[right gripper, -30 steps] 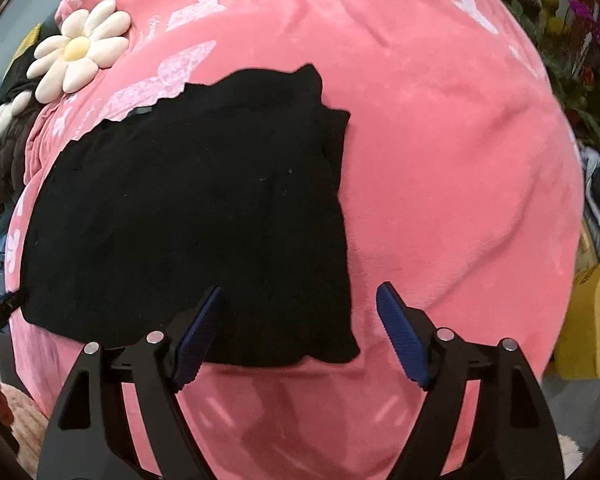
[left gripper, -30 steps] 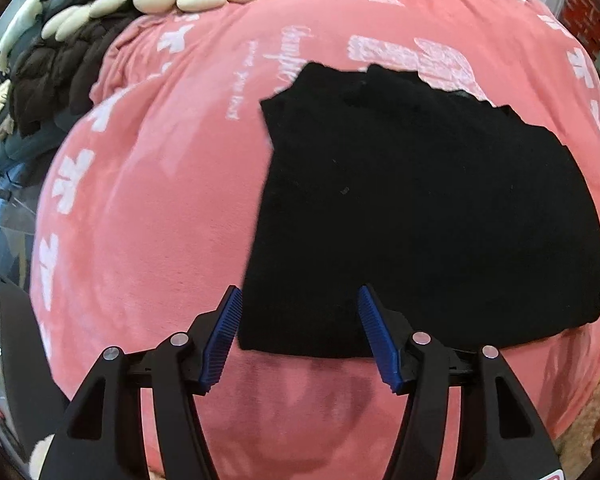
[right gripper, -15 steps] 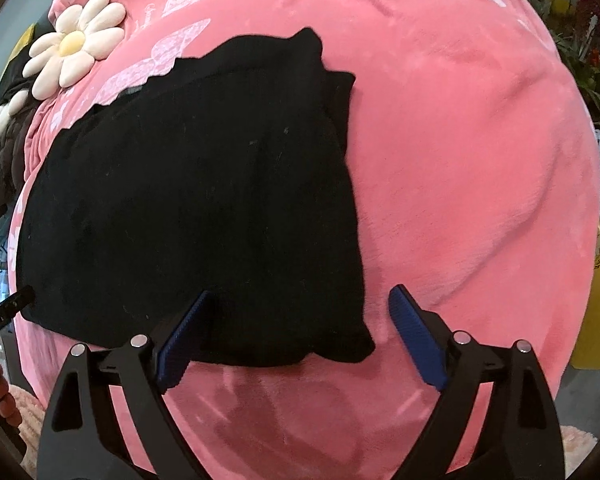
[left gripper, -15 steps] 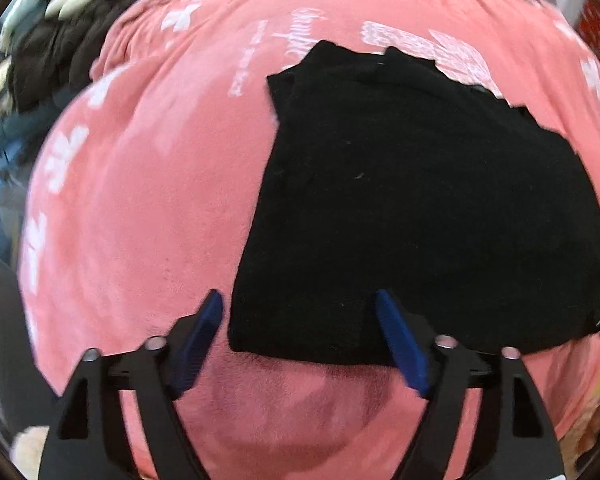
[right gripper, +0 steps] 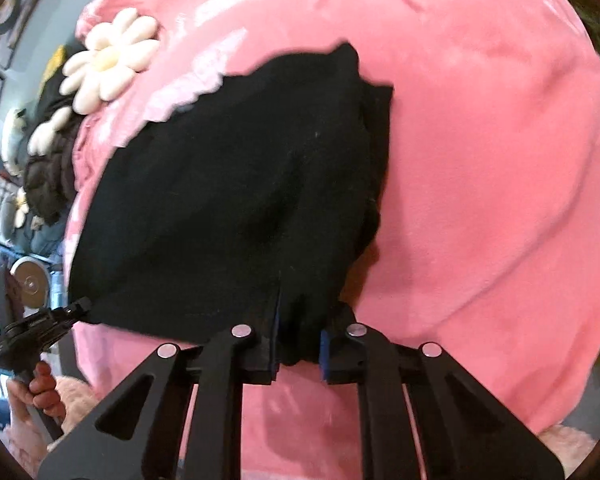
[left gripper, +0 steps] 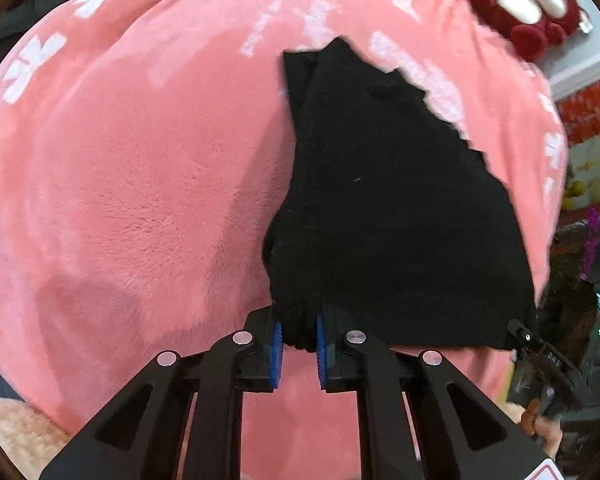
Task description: Fold small clothes
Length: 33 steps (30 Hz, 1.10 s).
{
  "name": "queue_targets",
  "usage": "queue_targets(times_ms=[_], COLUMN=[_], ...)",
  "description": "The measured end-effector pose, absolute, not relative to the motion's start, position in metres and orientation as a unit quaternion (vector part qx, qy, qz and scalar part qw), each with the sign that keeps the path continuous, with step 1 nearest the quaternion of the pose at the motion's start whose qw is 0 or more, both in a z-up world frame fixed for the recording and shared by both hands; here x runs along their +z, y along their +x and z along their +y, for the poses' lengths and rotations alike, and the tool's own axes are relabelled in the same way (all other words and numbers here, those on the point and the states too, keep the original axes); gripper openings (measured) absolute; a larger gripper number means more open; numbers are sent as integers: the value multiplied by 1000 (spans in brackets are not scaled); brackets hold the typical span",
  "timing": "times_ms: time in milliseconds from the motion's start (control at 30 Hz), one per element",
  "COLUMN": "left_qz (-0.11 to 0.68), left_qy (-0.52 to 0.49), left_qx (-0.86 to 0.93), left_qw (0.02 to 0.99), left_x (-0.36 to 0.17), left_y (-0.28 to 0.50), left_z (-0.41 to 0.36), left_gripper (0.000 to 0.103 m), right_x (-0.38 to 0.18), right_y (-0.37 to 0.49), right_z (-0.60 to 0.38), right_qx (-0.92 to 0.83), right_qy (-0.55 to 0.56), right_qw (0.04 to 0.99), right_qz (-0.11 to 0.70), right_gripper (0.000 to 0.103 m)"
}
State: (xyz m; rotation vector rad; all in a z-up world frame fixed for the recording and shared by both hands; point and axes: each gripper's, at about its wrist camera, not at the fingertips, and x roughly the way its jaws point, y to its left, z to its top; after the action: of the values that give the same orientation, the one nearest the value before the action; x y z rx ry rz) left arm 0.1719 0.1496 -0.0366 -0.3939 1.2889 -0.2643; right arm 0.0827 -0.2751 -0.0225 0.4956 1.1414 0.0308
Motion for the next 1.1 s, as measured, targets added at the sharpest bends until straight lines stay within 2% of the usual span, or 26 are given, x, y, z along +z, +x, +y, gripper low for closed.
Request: queue_targets(times_ms=[167,300,367,400,433,500,567,600,633,700,833,1000,1100], left_qz=[608,647,668,677,685,680,653,638,618,590,551,545,548], left_qy=[-161,-134,-102,-85,-58,-36,-43,-43,-37,-26,-25,-83,-100], left_qx=[-150,-143,-114,-99,-73,-41,-41,-42,-42,-43,-56,-59,-43], left_qw=[763,737,728,724,723,731,755,767,784,806,832,832,829], left_x=[-5,-22,-42,-51,-59,-58,-38,-28,-14,2,17,0,-12], left_y=[140,105,92,89,87,86,89,91,96,105,140,176,200], left_z=[159,159,155,153,150,149,149,149,148,141,122,118,116], left_gripper=[10,11,14,19,23,24,27,32,43,57,68,68,68], right_x=[2,-38,-64,-69,-65,-42,-15,-7,-2,3,-10,-29,-38], right_y=[45,13,4,4,6,9,12,15,18,31,61,102,126], right_z=[-270,-255,-248,-248,-248,-252,-257,-259,-260,-266,-292,-291,-291], right_qx=[41,30,-6,-32,-42,-68,-79,-77,-70,-58,-60,-63,-80], right_qy=[199,176,142,127,124,120,123,130,137,152,188,212,190], right_qw=[798,746,720,714,721,754,787,796,803,813,820,821,825], right_qz=[567,642,679,688,681,643,599,586,576,559,537,526,526], right_gripper=[12,13,21,21,21,32,52,54,57,65,66,66,74])
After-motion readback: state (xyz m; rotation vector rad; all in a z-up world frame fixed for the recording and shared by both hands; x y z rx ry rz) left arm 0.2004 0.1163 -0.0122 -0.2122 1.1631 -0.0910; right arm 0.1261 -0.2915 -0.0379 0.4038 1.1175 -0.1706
